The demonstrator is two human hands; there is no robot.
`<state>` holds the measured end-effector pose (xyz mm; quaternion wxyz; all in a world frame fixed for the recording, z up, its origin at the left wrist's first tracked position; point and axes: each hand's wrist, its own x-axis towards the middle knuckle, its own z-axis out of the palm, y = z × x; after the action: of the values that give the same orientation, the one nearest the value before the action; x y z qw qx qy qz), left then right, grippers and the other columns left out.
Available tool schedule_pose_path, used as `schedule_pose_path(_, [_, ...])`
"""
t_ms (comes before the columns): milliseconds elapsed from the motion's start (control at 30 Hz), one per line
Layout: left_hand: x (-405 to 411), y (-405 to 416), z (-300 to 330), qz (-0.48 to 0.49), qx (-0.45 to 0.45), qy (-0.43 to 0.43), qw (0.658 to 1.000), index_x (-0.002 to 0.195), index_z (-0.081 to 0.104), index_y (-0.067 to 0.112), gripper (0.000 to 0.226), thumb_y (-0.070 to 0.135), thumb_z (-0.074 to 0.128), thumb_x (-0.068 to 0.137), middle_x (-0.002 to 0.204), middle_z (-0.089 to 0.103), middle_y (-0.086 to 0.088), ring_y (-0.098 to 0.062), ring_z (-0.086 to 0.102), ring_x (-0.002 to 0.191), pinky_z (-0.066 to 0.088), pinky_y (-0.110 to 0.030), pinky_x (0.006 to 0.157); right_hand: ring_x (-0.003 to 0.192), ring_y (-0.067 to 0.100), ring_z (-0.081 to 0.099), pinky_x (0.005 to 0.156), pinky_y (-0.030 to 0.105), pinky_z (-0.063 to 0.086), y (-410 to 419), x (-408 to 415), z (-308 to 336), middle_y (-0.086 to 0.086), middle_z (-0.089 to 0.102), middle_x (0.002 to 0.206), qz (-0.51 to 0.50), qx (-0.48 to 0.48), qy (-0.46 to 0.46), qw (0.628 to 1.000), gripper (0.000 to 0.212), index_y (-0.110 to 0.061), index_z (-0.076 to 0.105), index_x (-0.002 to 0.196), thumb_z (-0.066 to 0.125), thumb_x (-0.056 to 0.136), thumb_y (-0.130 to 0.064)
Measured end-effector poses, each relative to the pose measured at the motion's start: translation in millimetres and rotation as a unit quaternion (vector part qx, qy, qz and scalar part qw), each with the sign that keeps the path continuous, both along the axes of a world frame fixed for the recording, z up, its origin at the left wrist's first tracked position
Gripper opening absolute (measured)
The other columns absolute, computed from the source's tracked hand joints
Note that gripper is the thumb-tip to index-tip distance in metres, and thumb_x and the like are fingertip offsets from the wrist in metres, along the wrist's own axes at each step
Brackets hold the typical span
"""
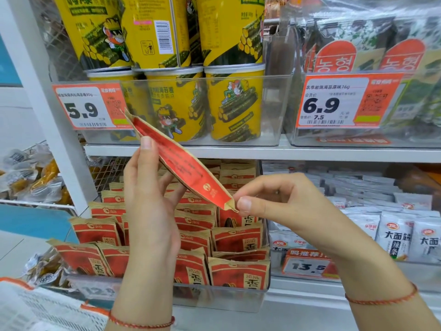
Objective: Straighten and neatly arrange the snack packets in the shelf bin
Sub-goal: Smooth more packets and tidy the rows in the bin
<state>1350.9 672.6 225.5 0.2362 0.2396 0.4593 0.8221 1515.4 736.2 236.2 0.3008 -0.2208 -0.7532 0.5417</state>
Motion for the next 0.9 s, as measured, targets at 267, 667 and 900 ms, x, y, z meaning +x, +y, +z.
schedule_pose_path(267, [0.6, 1.1, 0.4, 0.01, -0.015, 0.008, 1.0, 0.131, 0.055, 0.021, 0.071, 0.066, 0.063, 0.076, 0.103, 0.066, 0.008, -0.007, 0.065, 0.095, 0.055, -0.03, 0.08, 0.085, 0.026, 0.068, 0.084, 0.042, 0.053, -3.7, -3.8, -0.3, 0.0, 0.074, 0.08, -0.025, 0.024, -0.031, 0.999, 0.027, -0.022, 0.076, 0.075, 0.069, 0.068, -0.046])
schedule_pose_path(667, [2.3, 2.5, -3.4, 0.015, -0.025, 0.033, 0.999, 0.136, 0.051, 0.016, 0.076, 0.062, 0.06, 0.076, 0.113, 0.063, 0.003, -0.016, 0.061, 0.105, 0.051, -0.032, 0.08, 0.081, 0.012, 0.069, 0.081, 0.029, 0.055, -0.3, 2.0, -0.8, 0.0, 0.074, 0.082, -0.013, 0.046, -0.054, 0.997, 0.013, -0.013, 0.076, 0.079, 0.067, 0.086, -0.018])
schedule_pose_path(900, [3.9, 2.6, -2.8, 0.01, -0.019, 0.034, 0.999, 0.137, 0.05, 0.015, 0.076, 0.06, 0.06, 0.077, 0.118, 0.061, 0.001, -0.015, 0.06, 0.108, 0.052, -0.03, 0.08, 0.082, 0.018, 0.069, 0.084, 0.042, 0.055, 0.5, 2.5, -2.6, -0.001, 0.074, 0.081, -0.026, 0.056, -0.062, 0.996, 0.013, -0.014, 0.076, 0.079, 0.067, 0.085, -0.021])
